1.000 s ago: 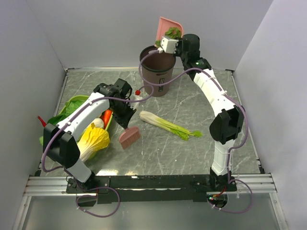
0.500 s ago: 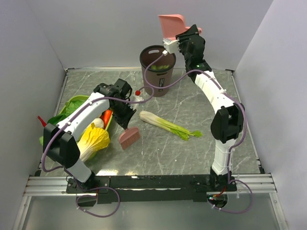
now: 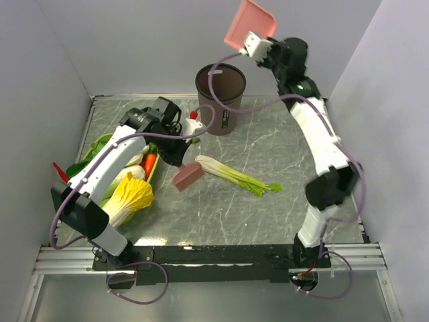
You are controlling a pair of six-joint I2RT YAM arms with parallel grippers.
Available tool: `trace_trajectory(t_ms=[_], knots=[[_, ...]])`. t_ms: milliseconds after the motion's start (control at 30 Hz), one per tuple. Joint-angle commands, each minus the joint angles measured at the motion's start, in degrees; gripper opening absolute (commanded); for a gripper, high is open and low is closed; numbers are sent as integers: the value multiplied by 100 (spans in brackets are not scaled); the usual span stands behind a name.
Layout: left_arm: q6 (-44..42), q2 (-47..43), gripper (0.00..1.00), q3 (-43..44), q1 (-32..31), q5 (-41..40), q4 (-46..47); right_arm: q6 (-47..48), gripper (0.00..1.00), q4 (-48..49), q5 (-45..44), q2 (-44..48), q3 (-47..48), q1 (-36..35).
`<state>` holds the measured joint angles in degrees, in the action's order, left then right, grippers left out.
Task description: Sweep away the paper scraps from the table
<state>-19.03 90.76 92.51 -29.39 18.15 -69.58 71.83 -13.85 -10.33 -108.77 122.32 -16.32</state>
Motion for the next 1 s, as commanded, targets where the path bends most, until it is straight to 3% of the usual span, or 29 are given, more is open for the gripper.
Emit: trace_trajectory(t_ms=[0,33,233,333,367,467,700,833,867,967], knots=[[-215,-392,1,347,64,-4,172,-2365,0,-752,1725,1821,-1400,102],[-216,-410,1,347,73,-57,260,-2550,0,-751,1953,2390,-2135,102],[-488,-270,1,863,82,-57,86,-3641,0,-1357,3133,3747,-3835,-64],[-838,387,1,1987,74,-65,-844,-3580,0,-1611,3142,4082,-4294,-179],[-666,512,1,2591,65,-362,-934,-3545,0,-1726,3133,4118,-4304,-214],[-812,522,1,3079,65,-1206,-926,-3475,0,-2191,3011,4215,-4260,-214],[-374,-75,1,2817,135,-2553,-645,-3245,0,-2851,2931,4873,-4988,-188],[-93,-1197,1,994,170,-2808,952,-3202,0,-3501,3615,4980,-5306,-188],[-110,-1323,1,788,170,-2852,1495,-3167,0,-3676,3852,4980,-5359,-196],[-505,-1281,1,514,222,-2905,1676,-2711,0,-4388,4284,4962,-5648,-293]])
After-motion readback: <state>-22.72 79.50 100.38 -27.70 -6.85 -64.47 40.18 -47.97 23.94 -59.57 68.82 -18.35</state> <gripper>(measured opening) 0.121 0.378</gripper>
